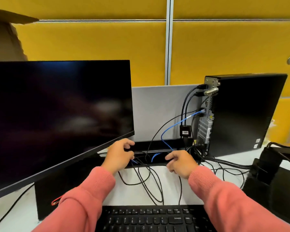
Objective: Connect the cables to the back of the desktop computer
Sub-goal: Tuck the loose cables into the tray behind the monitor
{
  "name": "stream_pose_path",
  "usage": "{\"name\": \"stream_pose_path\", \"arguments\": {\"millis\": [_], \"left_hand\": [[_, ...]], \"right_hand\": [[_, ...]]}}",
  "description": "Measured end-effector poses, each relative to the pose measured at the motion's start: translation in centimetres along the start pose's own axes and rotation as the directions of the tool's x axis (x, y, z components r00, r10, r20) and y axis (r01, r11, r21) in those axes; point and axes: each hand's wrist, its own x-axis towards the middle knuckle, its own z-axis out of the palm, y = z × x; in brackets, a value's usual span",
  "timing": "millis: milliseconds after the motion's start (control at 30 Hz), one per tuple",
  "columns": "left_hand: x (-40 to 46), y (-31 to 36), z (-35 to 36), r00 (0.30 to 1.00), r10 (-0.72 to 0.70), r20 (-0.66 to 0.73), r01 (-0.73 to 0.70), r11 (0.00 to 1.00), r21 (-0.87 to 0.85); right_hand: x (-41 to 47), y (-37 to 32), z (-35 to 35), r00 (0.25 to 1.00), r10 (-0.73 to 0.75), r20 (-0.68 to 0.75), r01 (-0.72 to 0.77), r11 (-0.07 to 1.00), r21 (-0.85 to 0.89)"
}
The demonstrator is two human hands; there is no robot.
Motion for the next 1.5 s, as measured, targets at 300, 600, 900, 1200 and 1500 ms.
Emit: {"name": "stream_pose_path", "arguments": {"millis": [300, 600, 900, 1200, 1500], "left_hand": [[-4.8, -3.0, 1.3, 0.958, -0.242, 0.154, 0.284, 0.872, -0.399], [-7.0, -1.1, 4.3, 0.898, -0.204, 0.391, 0.399, 0.754, -0.522], [-5.8, 1.0, 4.1, 0.947, -0.173, 0.272, 0.317, 0.659, -0.682], [-5.0, 1.9, 0.0, 0.956, -0.014, 0.295, 0.104, 0.950, -0.293], [-4.4, 3.1, -2.1, 1.000, -0.011, -0.017, 0.003, 0.905, -0.424]], "right_hand": [[-3.5, -0.6, -0.6, 0.993, 0.072, -0.091, -0.004, 0.803, 0.596], [-5.2, -0.6, -1.1, 1.000, 0.021, 0.022, -0.030, 0.542, 0.840], [-5.5, 0.3, -2.2, 0.999, -0.001, -0.040, 0.018, 0.904, 0.426], [-3.1, 1.7, -2.1, 0.928, 0.202, -0.313, -0.005, 0.847, 0.531], [-3.7, 2.6, -2.1, 0.962, 0.205, -0.183, -0.148, 0.948, 0.283]]}}
